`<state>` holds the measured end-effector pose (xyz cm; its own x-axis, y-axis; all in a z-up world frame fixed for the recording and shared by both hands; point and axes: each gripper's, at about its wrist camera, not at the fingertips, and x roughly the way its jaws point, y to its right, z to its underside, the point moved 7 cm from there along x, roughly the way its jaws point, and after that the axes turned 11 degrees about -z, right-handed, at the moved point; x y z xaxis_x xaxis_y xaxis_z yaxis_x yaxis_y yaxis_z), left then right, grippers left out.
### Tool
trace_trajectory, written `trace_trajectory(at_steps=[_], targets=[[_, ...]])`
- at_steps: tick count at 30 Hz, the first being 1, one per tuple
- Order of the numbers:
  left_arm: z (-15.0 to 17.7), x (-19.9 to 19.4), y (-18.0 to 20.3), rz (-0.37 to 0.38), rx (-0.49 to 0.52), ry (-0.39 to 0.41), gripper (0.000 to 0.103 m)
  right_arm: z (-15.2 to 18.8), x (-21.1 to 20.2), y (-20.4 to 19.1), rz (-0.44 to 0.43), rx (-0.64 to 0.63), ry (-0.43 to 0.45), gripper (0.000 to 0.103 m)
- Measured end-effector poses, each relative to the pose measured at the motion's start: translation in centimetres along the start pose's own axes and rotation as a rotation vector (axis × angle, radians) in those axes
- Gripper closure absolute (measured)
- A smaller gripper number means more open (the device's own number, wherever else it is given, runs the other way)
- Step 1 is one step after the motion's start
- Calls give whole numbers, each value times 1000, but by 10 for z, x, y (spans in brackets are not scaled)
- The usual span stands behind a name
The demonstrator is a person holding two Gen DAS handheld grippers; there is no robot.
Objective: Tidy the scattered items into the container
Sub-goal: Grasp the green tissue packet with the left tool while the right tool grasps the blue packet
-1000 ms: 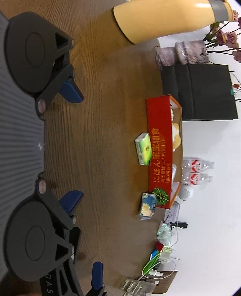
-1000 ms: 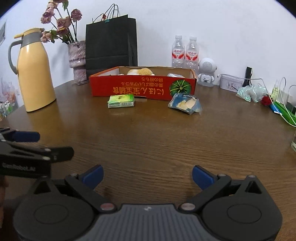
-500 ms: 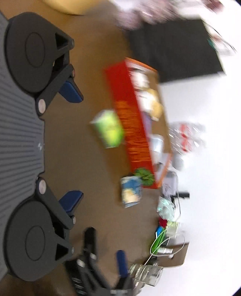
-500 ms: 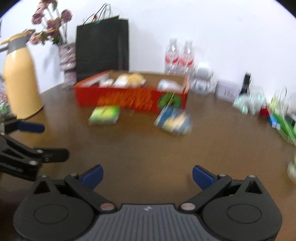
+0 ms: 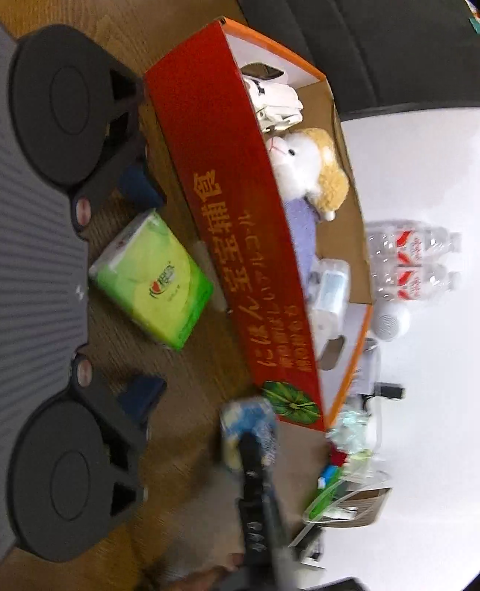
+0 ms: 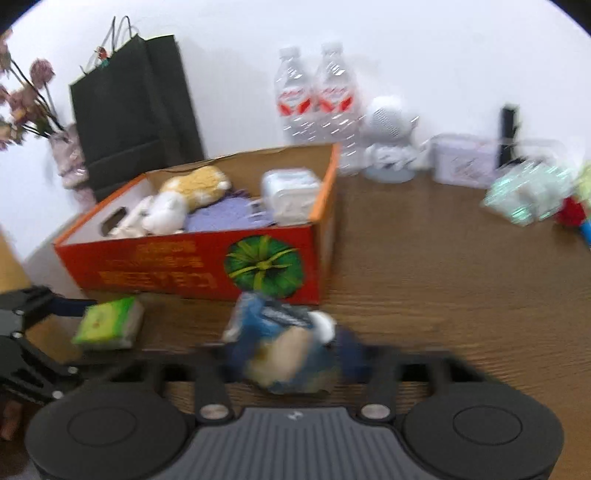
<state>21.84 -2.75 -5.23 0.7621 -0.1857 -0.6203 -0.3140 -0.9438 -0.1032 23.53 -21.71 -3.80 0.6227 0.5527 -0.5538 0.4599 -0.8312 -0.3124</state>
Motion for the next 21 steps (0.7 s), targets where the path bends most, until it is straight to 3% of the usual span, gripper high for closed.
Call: trace_trajectory(at_steps=[2, 5, 7, 11, 18, 19, 21], targets=[[0, -4, -1, -2, -13, 9, 26, 8, -4, -29, -40, -109, 10, 95], [0, -10, 3, 10, -15, 22, 43, 39, -14, -99, -88, -476, 6, 95], [2, -14, 5, -7, -26, 21, 47, 57, -14, -122, -87, -560, -19, 95], [13, -33, 11, -43, -56, 7, 48, 59, -19, -113, -112, -417, -20, 95], [47, -96, 6, -199, -225, 24, 49, 39, -53, -94, -372, -49, 88, 95], [53, -105, 5, -220, -270, 31, 49, 39, -50, -93, -359, -29, 82, 95], [66, -115, 6, -264, -334, 11, 49, 47, -46, -96, -242, -70, 60, 95]])
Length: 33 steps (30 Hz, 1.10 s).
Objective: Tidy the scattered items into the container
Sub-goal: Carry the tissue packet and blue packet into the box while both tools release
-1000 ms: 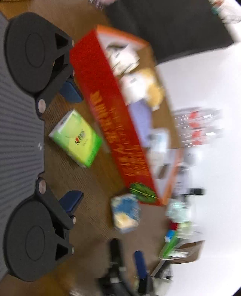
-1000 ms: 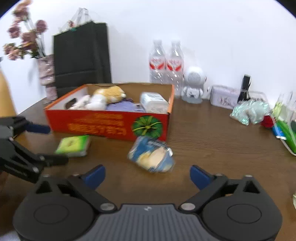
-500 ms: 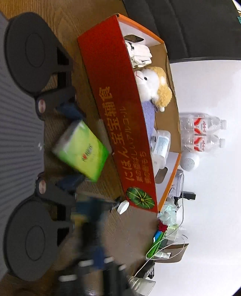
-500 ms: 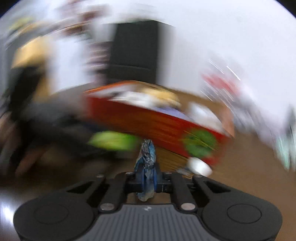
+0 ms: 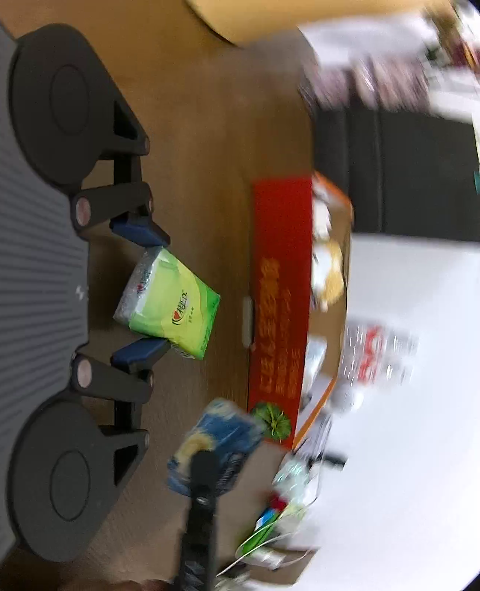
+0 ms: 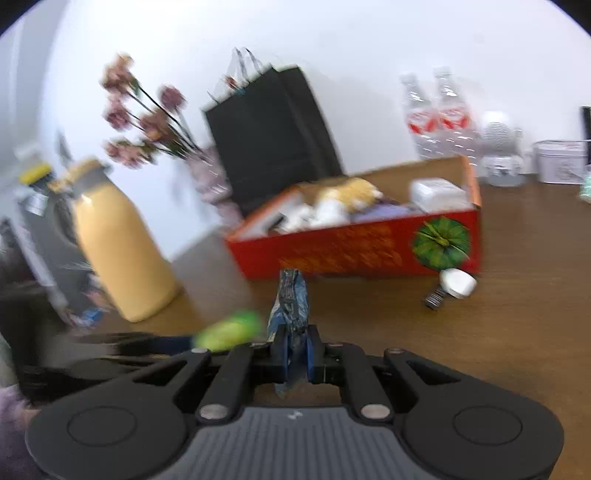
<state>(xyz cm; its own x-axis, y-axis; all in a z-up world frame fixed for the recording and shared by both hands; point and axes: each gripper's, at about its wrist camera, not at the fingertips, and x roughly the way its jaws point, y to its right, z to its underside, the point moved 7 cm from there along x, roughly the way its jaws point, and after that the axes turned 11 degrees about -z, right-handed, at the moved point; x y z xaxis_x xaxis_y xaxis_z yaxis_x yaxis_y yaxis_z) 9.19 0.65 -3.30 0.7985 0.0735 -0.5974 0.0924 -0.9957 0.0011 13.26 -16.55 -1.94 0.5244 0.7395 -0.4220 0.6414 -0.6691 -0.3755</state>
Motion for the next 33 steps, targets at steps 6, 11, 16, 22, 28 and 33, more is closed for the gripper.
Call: trace_trajectory(at_steps=[6, 11, 16, 22, 28, 33], targets=[[13, -35, 1, -74, -1, 38, 49, 41, -9, -33, 106, 17, -32, 95], [-40, -43, -4, -50, -4, 150, 49, 31, -21, -46, 76, 7, -10, 95], [-157, 4, -19, -63, -15, 185, 49, -84, -21, -31, 58, -98, 104, 95], [-195, 125, -14, -188, -58, -25, 49, -184, 72, 46, 53, 242, -3, 94], [-157, 163, -5, -145, -63, -170, 26, -147, 170, 86, 38, 496, -230, 94], [-167, 147, -12, -137, -25, -184, 11, -122, 192, 85, 38, 551, -262, 60]])
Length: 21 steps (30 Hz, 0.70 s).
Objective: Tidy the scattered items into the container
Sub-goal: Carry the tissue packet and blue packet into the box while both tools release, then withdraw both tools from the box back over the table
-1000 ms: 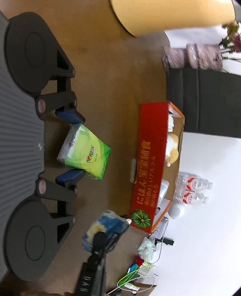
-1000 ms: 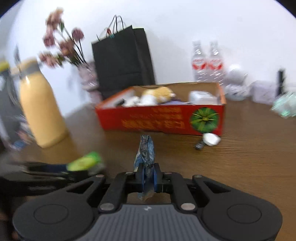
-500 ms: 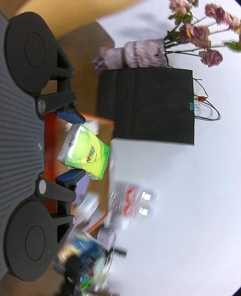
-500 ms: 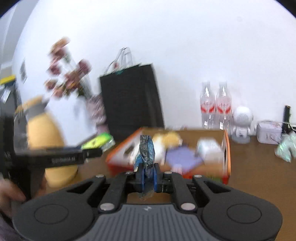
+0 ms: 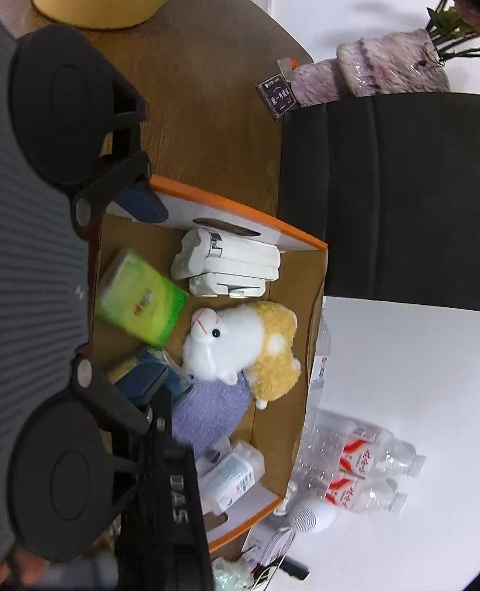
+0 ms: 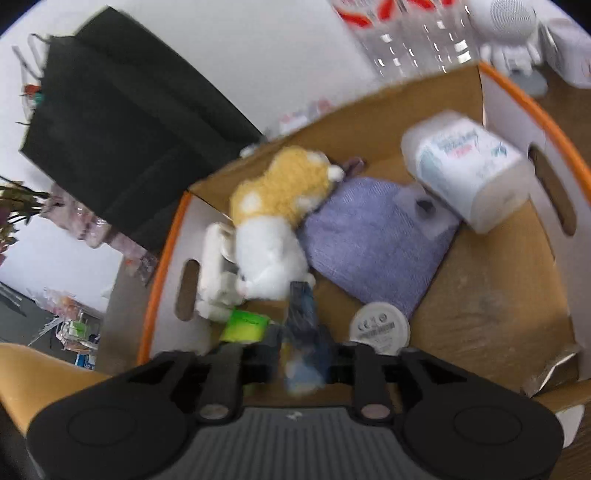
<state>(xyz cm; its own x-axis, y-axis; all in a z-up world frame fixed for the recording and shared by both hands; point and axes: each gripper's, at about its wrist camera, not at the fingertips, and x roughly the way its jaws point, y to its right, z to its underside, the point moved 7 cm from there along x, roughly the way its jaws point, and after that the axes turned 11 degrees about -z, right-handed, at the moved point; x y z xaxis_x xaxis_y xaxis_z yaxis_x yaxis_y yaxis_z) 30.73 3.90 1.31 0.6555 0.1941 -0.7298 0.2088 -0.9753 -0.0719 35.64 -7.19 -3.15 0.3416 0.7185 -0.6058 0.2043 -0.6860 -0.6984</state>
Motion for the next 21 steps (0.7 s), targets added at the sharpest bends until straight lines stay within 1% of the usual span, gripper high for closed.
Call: trace_trajectory(at_steps=[1, 3, 5, 6, 7, 10, 12, 14, 16, 18, 21], targets=[[-7, -4, -4, 10, -5, 5, 7, 0, 1, 1, 1, 2, -10, 53], [-18, -11, -10, 31, -10, 4, 0, -1, -4, -3, 21, -3, -25, 34], [-28, -16, -16, 2, -5, 1, 0, -7, -16, -12, 45, -26, -34, 29], [-31, -16, -17, -14, 6, -17, 0, -11, -24, -16, 74, -52, -39, 26], [-32, -16, -17, -18, 19, -45, 0, -14, -31, -21, 113, -86, -46, 21], [-34, -14, -10, 25, 62, -128, 0, -23, -56, -32, 211, -183, -67, 11], [-33, -11, -3, 60, 89, -190, 0, -24, -71, -29, 262, -213, -98, 9], [-31, -10, 3, 72, 113, -252, 0, -24, -85, -19, 309, -183, -126, 9], [-32, -16, 6, 67, 139, -272, 0, -24, -99, -11, 332, -145, -141, 9], [-33, -26, 9, 54, 171, -287, 0, -23, -110, -7, 328, -120, -142, 9], [-32, -46, 13, 42, 186, -286, 0, -16, -124, -6, 342, -116, -140, 9]])
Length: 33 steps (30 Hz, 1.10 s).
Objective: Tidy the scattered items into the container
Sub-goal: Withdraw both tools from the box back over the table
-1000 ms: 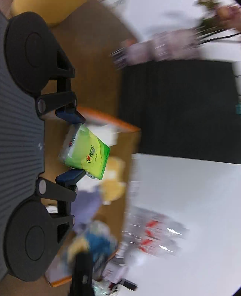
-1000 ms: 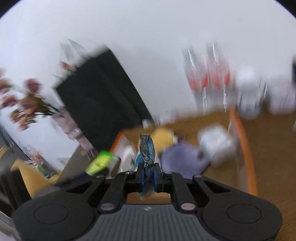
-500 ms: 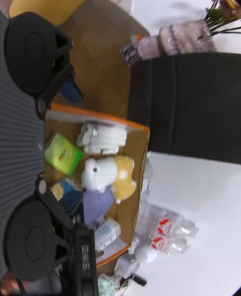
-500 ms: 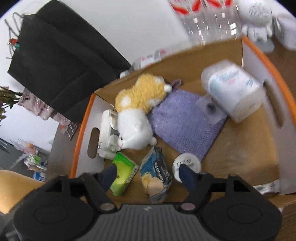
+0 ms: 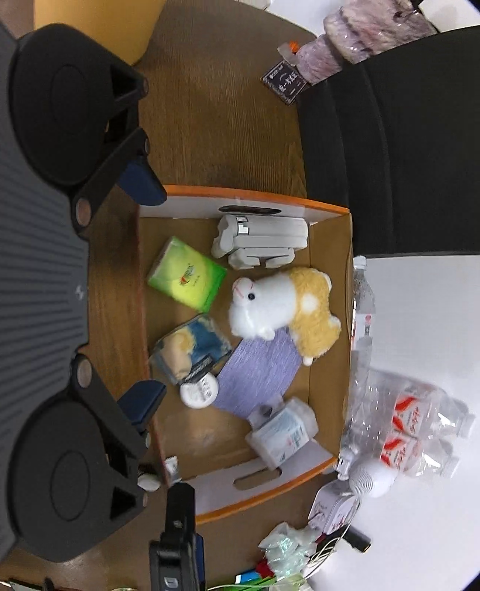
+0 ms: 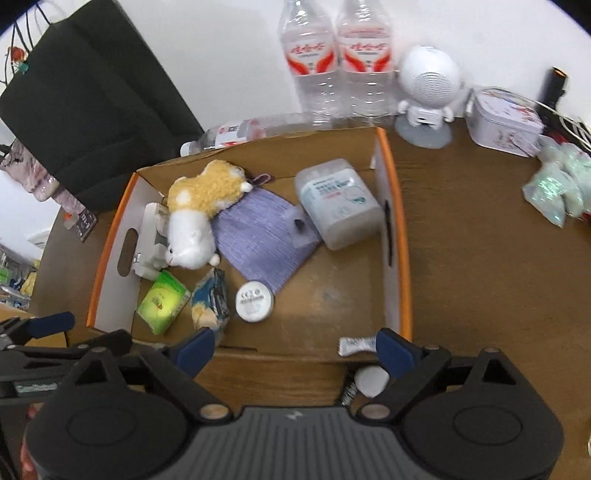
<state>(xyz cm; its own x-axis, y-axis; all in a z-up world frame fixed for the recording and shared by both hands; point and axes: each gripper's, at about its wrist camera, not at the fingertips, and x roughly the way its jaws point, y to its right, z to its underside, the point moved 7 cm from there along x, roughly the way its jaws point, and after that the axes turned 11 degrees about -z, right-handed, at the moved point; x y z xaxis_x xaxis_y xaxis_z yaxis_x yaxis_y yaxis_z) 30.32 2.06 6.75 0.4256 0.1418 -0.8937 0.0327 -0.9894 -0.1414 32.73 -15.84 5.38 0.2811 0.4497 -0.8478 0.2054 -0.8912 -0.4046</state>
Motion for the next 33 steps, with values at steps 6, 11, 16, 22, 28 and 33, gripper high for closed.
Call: trace_trajectory(at_steps=[6, 11, 16, 22, 28, 33], targets=[[27, -22, 14, -88, 8, 40, 0, 30, -17, -16, 6, -47, 1, 8], [52, -37, 18, -123, -11, 74, 0, 60, -20, -22, 28, -102, 12, 8], [71, -52, 18, -107, -38, 84, 0, 80, -28, -19, 3, -84, 18, 8], [88, -84, 21, -113, -51, 209, 0, 96, -55, -24, 1, -115, 127, 8], [130, -108, 27, -84, -120, 457, 0, 137, -81, -24, -2, -201, 352, 6], [203, -82, 38, 21, -160, 559, 0, 212, -71, -6, 6, -303, 594, 0]])
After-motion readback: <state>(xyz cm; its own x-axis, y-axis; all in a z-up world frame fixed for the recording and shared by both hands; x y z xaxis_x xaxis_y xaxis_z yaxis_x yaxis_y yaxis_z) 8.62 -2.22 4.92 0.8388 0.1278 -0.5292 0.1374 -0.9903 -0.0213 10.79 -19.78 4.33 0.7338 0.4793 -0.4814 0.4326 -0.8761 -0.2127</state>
